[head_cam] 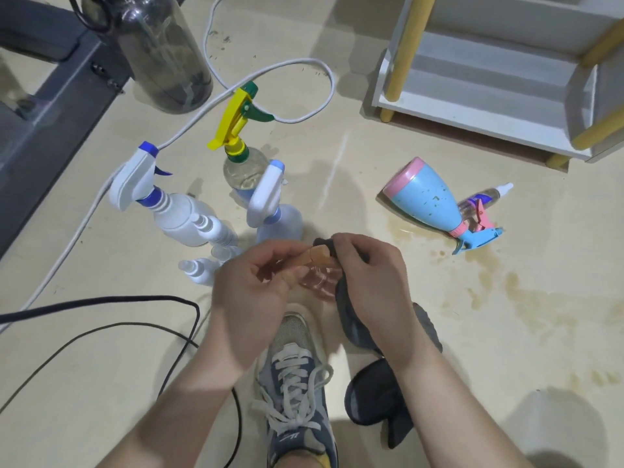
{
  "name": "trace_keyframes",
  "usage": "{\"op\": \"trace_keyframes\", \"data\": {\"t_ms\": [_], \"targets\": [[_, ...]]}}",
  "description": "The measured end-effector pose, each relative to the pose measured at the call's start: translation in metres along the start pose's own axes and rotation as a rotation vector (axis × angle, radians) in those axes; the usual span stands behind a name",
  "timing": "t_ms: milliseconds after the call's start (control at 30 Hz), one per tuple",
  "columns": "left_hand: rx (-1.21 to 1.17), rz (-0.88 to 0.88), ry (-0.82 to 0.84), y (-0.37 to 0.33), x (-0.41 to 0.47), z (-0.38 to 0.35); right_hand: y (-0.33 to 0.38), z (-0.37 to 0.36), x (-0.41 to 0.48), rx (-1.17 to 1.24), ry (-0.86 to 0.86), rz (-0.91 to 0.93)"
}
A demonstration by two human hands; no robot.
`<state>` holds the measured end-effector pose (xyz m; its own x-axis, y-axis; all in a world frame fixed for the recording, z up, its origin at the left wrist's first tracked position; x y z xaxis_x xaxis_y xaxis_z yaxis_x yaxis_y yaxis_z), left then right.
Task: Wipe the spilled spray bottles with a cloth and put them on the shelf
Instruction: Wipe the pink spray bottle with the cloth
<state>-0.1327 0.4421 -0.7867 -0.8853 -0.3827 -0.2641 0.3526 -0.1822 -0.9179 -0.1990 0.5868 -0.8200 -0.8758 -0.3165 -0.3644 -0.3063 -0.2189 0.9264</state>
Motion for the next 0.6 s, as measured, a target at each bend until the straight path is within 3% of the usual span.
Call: {"op": "trace_keyframes", "data": {"t_ms": [67, 167, 267, 367, 600], "targets": [[-0.05, 0.013, 0.035, 0.0, 0.002, 0.002, 0.013, -0.005, -0.016, 0.091, -0.031, 0.074], [-0.102, 0.019, 0.054, -0.002, 0.002, 0.004, 0.013, -0.028, -0.037, 0.233, 0.092, 0.059], [-0.147, 0.037, 0.012, 0.005, 0.002, 0.018, 0.01, -0.043, -0.034, 0.039, 0.142, 0.156], [-0.147, 0.046, -0.022, 0.011, -0.001, 0.028, 0.004, -0.043, -0.019, -0.123, 0.08, 0.262], [-0.121, 0.054, -0.092, 0.023, -0.006, 0.039, -0.008, -0.029, 0.0, -0.112, 0.052, 0.052]]}}
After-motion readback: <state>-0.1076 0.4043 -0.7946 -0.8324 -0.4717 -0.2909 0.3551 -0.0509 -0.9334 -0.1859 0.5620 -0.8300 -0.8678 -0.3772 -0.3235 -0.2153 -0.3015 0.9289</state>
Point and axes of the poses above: each hand's wrist, its own x-axis towards the middle knuckle, its own z-axis out of the back of the hand, y = z × x, the point moved 8 cm from there along x, towards the middle knuckle, and after that the axes turned 6 degrees about y, right-handed, at the moved point
